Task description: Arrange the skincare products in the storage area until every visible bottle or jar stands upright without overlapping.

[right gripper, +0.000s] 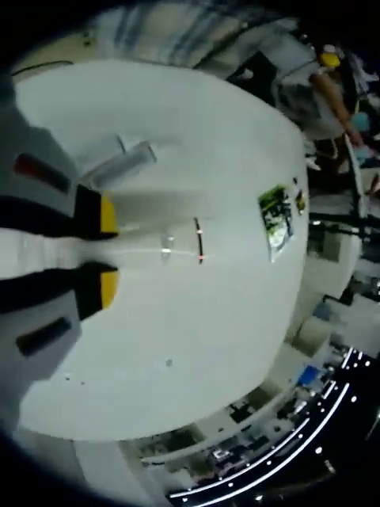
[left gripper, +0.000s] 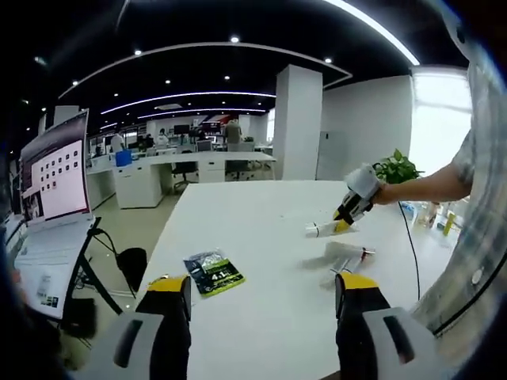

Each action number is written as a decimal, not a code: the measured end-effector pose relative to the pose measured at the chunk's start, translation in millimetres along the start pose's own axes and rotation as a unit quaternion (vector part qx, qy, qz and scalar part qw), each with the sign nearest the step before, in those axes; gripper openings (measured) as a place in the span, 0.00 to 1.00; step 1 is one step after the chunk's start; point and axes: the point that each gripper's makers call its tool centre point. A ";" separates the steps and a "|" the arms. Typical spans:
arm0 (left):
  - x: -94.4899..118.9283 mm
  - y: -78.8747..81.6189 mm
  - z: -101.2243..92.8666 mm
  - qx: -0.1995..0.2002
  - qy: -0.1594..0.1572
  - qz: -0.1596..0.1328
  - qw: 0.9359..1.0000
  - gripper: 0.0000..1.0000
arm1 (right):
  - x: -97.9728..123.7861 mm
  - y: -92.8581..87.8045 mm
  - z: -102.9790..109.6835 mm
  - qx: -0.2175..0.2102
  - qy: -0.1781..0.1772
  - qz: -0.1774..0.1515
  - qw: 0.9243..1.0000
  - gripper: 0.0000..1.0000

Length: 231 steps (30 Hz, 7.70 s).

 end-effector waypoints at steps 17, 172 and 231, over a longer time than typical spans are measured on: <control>-60.7 11.2 -50.8 -0.161 -0.059 0.082 0.982 0.64 | 28.4 94.8 95.9 0.139 0.046 -0.055 0.988 0.10; -55.7 -20.5 -110.3 -0.086 -0.248 0.066 0.963 0.41 | 150.7 180.8 199.3 0.024 0.332 -0.309 0.891 0.07; -77.1 -64.6 -102.4 -0.258 -0.239 0.166 0.921 0.16 | 110.7 162.0 209.0 0.085 0.261 -0.102 0.956 0.08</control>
Point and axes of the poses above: the point that each gripper's makers call its tool centre point, and the gripper's own axes: x roughly backward along the fingers, z roughly to its left, y roughly out of its top, and after that the axes turned 13 degrees about z, right-handed
